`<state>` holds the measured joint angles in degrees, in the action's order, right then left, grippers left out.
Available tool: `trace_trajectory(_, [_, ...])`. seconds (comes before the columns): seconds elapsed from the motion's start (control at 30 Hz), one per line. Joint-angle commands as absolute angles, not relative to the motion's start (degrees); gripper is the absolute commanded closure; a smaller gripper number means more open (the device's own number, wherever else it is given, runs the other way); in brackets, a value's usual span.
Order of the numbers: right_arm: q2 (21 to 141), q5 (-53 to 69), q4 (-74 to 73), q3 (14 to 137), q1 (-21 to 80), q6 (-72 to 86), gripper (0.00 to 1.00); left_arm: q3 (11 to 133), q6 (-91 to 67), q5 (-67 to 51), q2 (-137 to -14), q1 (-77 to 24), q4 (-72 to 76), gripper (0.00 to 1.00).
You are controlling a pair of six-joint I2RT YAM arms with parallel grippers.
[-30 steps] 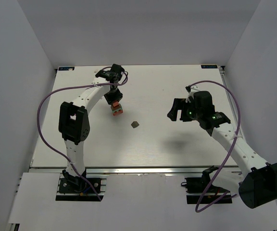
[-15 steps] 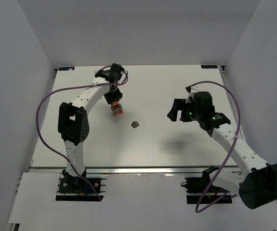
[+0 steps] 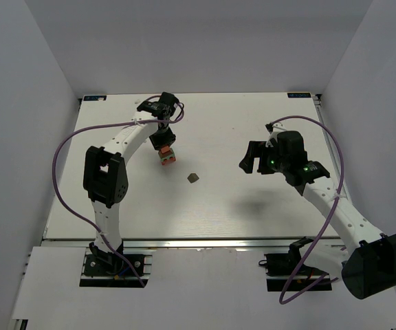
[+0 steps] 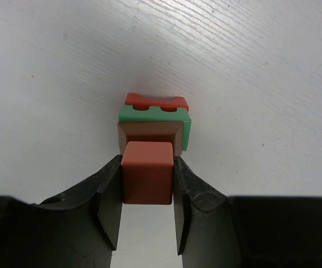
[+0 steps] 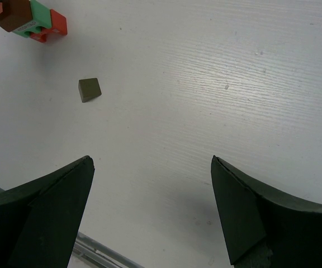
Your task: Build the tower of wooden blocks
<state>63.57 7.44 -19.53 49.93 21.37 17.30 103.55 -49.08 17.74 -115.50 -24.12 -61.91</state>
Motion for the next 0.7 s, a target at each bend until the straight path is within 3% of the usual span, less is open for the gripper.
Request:
trace_trajectory(0.0, [62.05,6.94,-17.75,50.10,21.09,16.08,0.11,103.10,-49.13,19.69,-111.44,-24.34,-61.96,0.59])
trace_trajectory(0.67, [61.96,7.12,-17.84,49.92,21.09,15.73,0.11,102.39,-49.04,19.43,-111.62,-24.43,-60.91,0.53])
